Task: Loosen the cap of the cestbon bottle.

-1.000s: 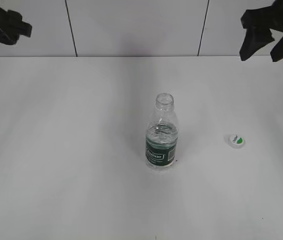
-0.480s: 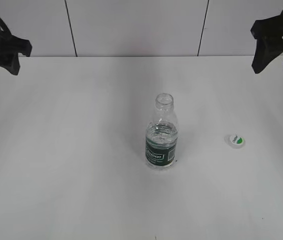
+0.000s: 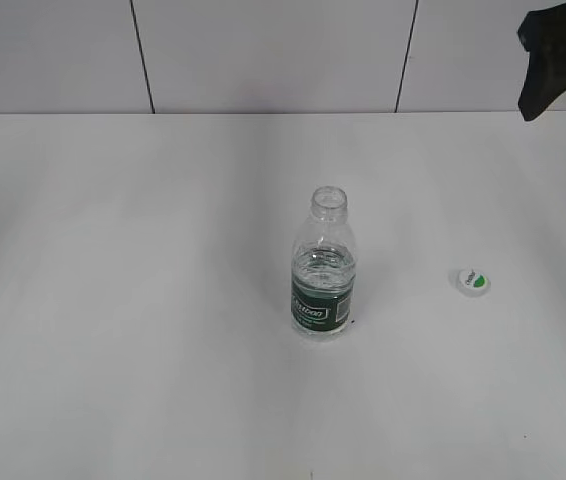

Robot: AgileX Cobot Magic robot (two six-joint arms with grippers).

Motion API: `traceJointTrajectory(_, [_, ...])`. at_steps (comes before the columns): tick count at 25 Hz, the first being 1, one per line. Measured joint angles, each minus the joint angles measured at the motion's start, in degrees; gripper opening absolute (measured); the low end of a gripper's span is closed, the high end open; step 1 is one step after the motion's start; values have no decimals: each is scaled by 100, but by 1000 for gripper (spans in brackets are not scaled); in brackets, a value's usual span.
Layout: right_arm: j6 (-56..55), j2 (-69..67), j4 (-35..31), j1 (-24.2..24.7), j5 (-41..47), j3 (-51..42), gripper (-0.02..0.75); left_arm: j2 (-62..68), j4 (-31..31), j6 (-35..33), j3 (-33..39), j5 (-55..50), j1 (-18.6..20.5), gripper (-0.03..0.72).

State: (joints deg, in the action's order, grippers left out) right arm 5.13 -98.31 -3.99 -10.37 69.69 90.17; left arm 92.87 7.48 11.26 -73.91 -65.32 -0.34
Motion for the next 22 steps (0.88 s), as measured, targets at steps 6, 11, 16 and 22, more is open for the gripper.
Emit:
traceJointTrajectory(6, [-66, 400, 0, 0, 6, -94, 529, 0, 24, -112, 0, -418, 13, 433])
traceJointTrajectory(11, [-91, 1176, -18, 0, 6, -539, 529, -23, 44, -434, 0, -444, 13, 433])
traceJointTrajectory(16, [-96, 2116, -29, 0, 10, -1324, 529, -387, 44, -494, 0, -449, -13, 433])
traceJointTrajectory(22, [-101, 3312, 297, 0, 12, -2331, 529, -1412, 38, -493, 308, -453, -13, 433])
